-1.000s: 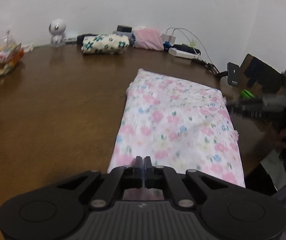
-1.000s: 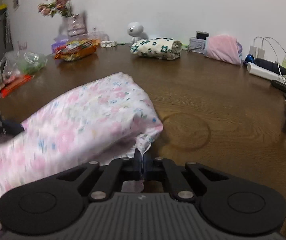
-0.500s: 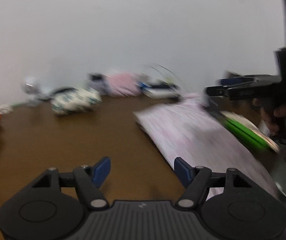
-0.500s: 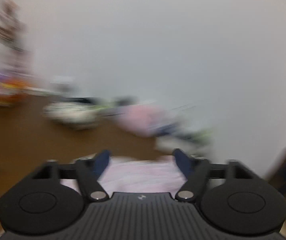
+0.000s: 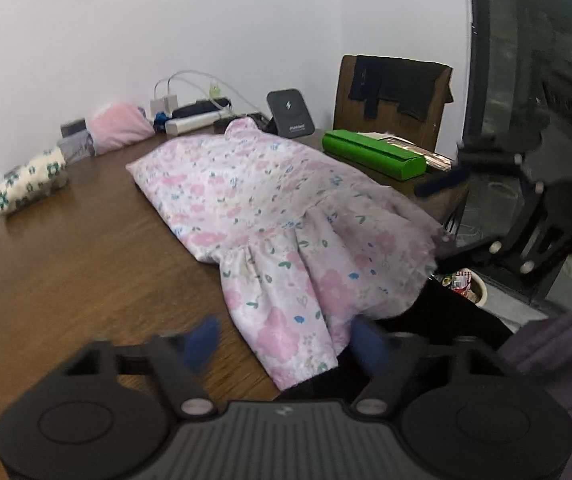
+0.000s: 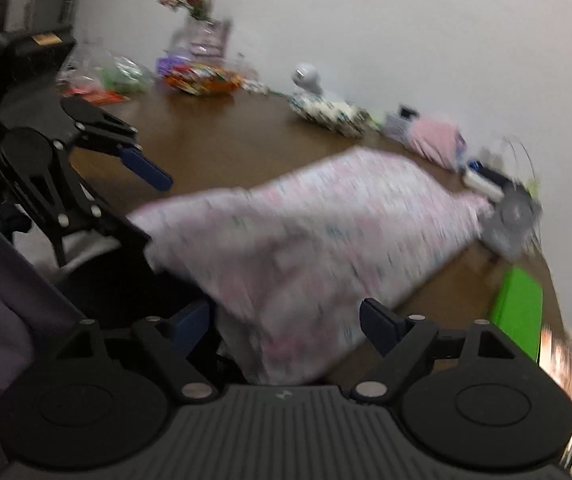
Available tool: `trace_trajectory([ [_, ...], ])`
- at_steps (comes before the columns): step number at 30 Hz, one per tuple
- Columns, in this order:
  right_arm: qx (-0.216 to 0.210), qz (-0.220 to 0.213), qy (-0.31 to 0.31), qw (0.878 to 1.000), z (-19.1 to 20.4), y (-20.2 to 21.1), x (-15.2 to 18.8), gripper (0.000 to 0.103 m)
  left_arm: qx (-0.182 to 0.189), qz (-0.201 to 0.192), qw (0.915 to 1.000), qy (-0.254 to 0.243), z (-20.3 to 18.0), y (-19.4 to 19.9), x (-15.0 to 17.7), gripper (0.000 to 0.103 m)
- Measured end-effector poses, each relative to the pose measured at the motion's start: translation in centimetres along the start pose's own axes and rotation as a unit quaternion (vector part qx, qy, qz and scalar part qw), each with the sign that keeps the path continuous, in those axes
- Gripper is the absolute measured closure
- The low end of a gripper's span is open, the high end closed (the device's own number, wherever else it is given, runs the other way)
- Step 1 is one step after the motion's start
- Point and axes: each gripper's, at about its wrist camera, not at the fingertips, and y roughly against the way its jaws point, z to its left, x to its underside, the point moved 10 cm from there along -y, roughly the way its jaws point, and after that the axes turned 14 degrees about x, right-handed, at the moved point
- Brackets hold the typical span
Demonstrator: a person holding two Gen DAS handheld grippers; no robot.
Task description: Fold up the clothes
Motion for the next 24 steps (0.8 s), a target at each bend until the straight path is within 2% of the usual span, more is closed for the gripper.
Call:
trace_trajectory([
  [1,-0.001,0.004,-0.020,1.000,-0.3,-0.5,0.4,0.051,0.004,-0.003,0.9999,0.011,0.6,-0.4,0.0,0.098],
  [2,-0.008,0.007,-0.050,0.999,-0.6,-0.9,0.5,0.081,0.011,-0.011,0.9996,0.024,1.6,-0.9,-0.1,0.101],
  [3,-0.017,0.005,-0.087,0.996,-1.2,-0.8,0.4,0.094,0.021,-0.024,0.9989,0.035,2.0,-0.6,-0.4,0.102],
  [5,-0.013,-0.022,-0.133,0.991,-2.4,-0.1,-0.6,0.096,0.022,-0.058,0.9965,0.056,3.2,0.2,-1.4,0.103],
  [8,0.006,-0.094,-0.141,0.985,-4.2,2.2,-4.7,0.098,-0.019,-0.133,0.9902,0.038,3.8,4.2,-5.3,0.103],
  [9,0.009,-0.121,-0.138,0.983,-4.9,3.3,-6.4,0.098,-0.033,-0.158,0.9866,0.027,3.9,5.7,-6.7,0.103],
  [11,0.026,-0.180,-0.116,0.976,-6.5,6.4,-10.9,0.098,-0.062,-0.207,0.9757,-0.036,2.8,9.6,-11.5,0.103],
  [13,0.054,-0.241,-0.084,0.965,-8.4,10.1,-15.9,0.098,-0.094,-0.256,0.9566,-0.102,0.9,14.1,-16.8,0.103],
  [17,0.109,-0.347,-0.036,0.931,-11.7,17.6,-25.6,0.098,-0.136,-0.345,0.9081,-0.194,-2.8,22.8,-25.8,0.103],
  [19,0.130,-0.382,-0.025,0.915,-13.2,20.3,-29.5,0.098,-0.140,-0.366,0.8943,-0.216,-3.6,25.6,-28.9,0.102],
  [21,0.159,-0.397,-0.015,0.904,-14.3,21.1,-32.6,0.098,-0.133,-0.371,0.8918,-0.222,-3.4,27.1,-31.4,0.102],
  [23,0.179,-0.398,-0.012,0.900,-15.4,20.4,-35.1,0.098,-0.124,-0.364,0.8986,-0.212,-1.8,27.2,-33.3,0.102],
  [24,0.179,-0.389,-0.017,0.903,-16.1,18.9,-36.2,0.098,-0.126,-0.359,0.9020,-0.205,-0.7,26.8,-34.0,0.102],
])
